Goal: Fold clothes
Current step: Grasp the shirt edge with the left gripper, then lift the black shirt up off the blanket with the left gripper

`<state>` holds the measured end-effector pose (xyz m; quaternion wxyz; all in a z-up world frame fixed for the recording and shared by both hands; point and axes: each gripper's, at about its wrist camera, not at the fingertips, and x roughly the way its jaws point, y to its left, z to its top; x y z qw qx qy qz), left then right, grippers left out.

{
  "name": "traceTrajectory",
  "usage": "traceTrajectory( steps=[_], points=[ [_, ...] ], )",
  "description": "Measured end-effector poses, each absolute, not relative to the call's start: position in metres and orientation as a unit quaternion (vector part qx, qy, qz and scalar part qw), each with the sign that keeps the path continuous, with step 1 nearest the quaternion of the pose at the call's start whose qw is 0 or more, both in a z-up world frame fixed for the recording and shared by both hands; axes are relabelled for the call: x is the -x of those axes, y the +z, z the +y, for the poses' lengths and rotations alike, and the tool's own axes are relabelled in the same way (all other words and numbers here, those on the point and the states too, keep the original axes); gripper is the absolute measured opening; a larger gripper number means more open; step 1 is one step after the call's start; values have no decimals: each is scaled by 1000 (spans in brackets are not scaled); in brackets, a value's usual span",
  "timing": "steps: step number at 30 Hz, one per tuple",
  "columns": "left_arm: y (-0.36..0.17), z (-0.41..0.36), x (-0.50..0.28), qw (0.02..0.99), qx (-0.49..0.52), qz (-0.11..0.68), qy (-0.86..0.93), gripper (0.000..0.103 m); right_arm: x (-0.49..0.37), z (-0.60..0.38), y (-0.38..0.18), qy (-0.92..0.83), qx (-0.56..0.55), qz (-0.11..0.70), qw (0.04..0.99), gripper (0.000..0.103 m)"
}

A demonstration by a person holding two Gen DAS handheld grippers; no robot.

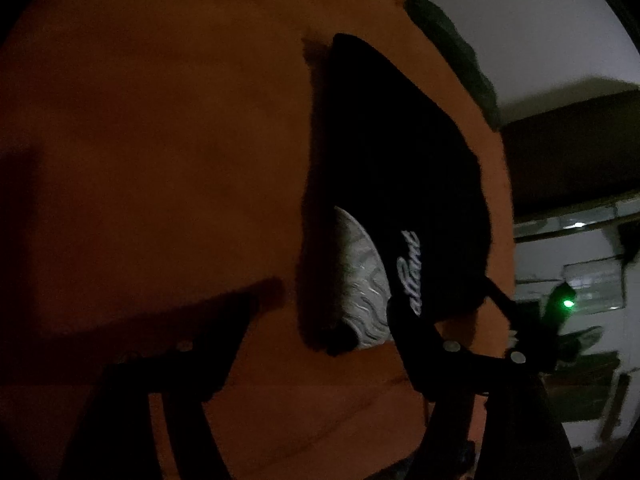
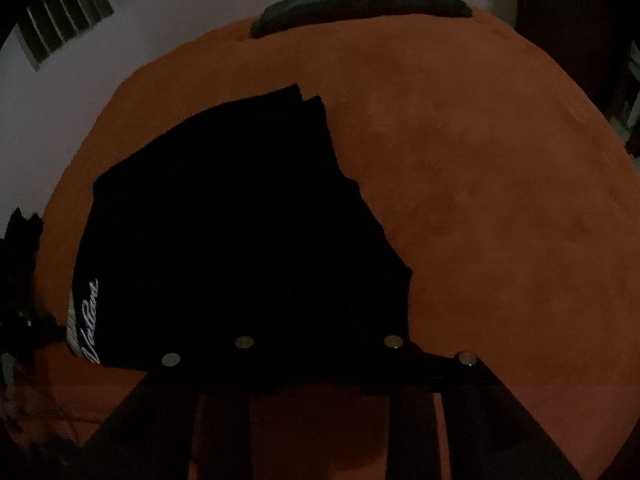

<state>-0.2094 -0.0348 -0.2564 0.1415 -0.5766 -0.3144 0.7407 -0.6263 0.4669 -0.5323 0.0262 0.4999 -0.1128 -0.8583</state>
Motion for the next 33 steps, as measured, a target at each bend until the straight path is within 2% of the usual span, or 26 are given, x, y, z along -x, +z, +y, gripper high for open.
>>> traceTrajectory(
  steps=[4,15,21,33],
  points=[
    [-250,-36,197,154,566,-316,745,72,627,466,-531,-858,-500,-115,26,25],
    [-276,-62,166,158,547,-480,668,72,621,463,-523,-870,-475,-130,27,25],
    [-293,-69,155,153,555,-533,620,72,623,461,-525,-868,-477,-134,27,25],
    [-307,-77,128,120,436,-638,623,70,617,459,-522,-869,-472,-147,28,25]
  ],
)
